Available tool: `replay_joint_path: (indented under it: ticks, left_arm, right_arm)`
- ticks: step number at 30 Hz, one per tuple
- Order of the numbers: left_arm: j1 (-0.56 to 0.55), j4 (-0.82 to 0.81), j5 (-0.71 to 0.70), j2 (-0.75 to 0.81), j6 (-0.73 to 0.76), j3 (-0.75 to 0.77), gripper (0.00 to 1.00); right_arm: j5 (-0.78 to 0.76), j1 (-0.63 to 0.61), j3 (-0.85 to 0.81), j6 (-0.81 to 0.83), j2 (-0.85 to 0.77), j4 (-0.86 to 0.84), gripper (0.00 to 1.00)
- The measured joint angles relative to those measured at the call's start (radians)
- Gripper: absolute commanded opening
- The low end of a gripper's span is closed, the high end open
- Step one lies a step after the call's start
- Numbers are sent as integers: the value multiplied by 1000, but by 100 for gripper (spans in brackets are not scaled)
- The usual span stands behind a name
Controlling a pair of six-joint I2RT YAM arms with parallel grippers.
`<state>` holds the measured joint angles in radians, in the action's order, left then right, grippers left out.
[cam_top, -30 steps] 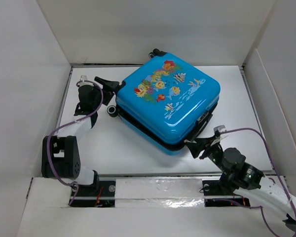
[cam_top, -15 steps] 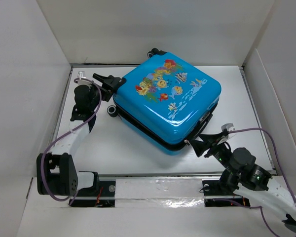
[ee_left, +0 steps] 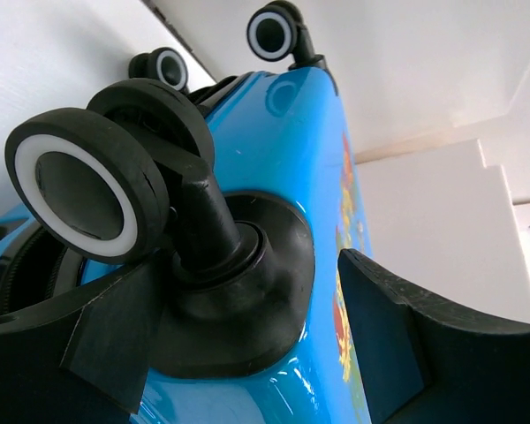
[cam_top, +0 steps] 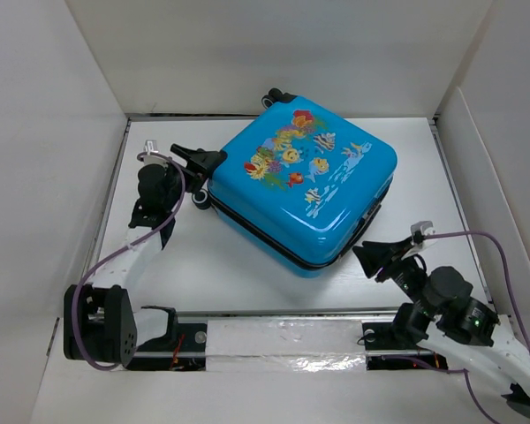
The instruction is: Pack the luggage
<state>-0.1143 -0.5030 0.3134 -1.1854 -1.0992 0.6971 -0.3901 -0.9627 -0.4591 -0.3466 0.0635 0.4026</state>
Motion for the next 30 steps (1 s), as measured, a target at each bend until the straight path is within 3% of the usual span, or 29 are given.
replay_joint_path:
  ticks: [5, 7, 9, 12, 17, 30]
  left_arm:
    - [-3, -5, -6, -48, 3, -1, 74]
    - [-4, -10, -6, -71, 4, -1, 77]
    - [-6, -21, -5, -84, 6, -1, 79]
    - [-11, -31, -6, -88, 18, 0, 84]
    - [-17, -26, -8, -101, 49, 16, 89]
    - [-34, 21, -57, -109, 163, 40, 90]
  right_arm:
    - [18, 0, 27, -41, 44, 14, 21]
    - [29, 0, 60, -58, 45, 17, 20]
    - [37, 0, 92, -69, 35, 17, 22]
    - [43, 0, 124, -85, 2, 17, 35]
    - [50, 0, 153, -116, -28, 17, 46]
    - [50, 0, 234, -235, -56, 32, 54]
